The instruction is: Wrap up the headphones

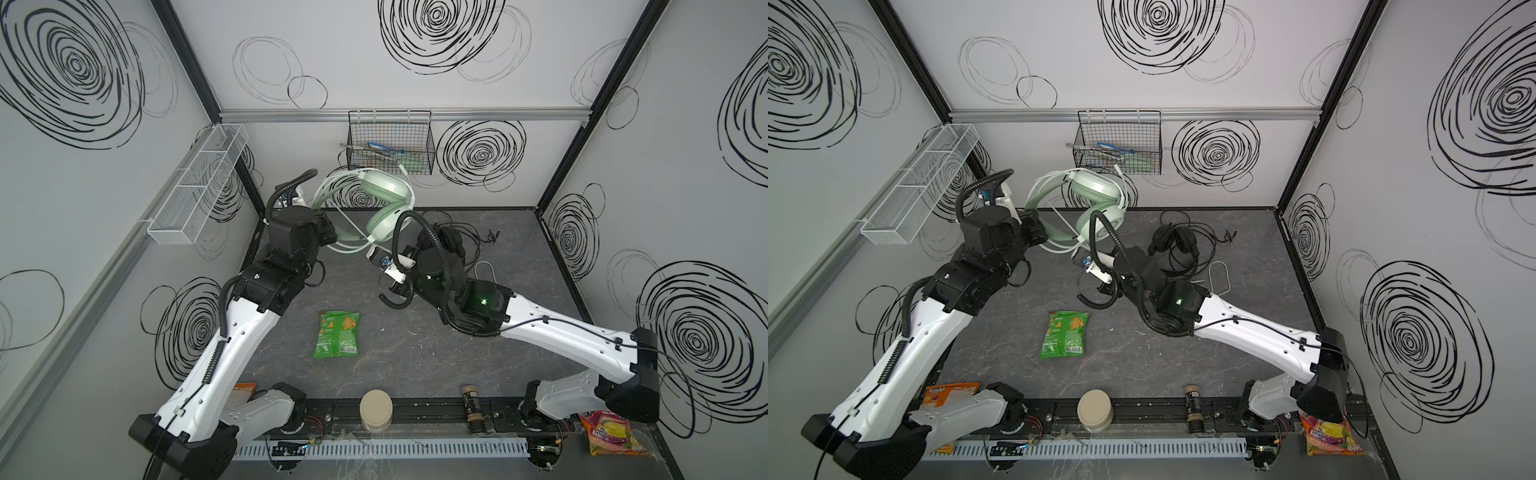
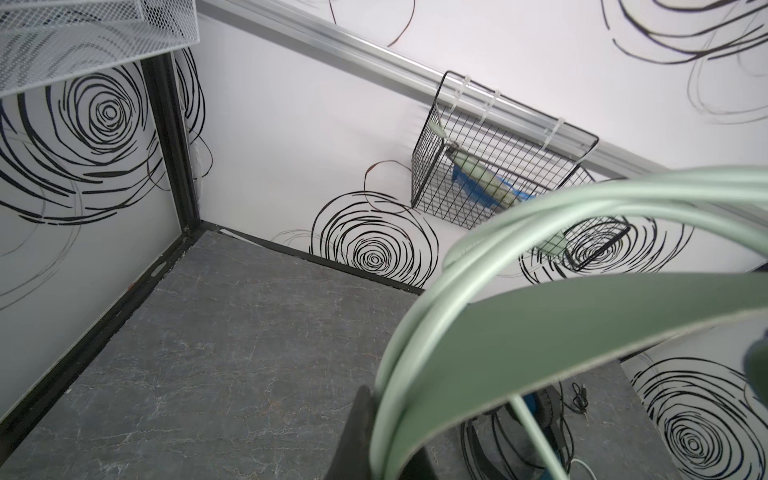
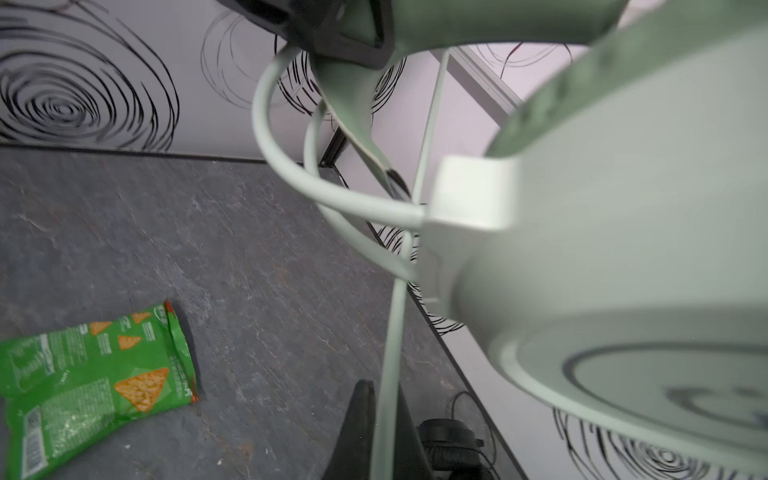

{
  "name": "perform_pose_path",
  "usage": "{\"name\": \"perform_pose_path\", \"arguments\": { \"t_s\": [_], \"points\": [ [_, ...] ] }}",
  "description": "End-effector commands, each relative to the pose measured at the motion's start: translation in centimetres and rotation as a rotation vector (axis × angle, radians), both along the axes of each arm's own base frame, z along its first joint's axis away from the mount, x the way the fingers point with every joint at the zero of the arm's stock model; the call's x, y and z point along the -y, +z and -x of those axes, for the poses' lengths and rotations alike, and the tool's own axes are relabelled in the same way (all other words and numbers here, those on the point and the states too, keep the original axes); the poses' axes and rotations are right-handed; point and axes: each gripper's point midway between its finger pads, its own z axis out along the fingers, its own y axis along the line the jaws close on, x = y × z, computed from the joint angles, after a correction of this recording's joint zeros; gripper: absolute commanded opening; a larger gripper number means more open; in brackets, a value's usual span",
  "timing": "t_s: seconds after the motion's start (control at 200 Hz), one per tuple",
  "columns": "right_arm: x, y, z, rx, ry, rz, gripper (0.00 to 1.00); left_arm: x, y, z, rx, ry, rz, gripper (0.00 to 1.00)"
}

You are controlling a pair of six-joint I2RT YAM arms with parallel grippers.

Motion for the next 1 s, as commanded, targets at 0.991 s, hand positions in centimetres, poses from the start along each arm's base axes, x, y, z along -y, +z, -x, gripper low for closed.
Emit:
{"name": "perform_pose_path", "arguments": {
  "t_s": [0.991],
  "points": [
    [17.4, 10.2, -11.9, 0.067, -0.446, -0.423, 0.00, 0.8, 8.9, 0.2, 0.130, -0.231, 0.442, 0.00]
  ]
}}
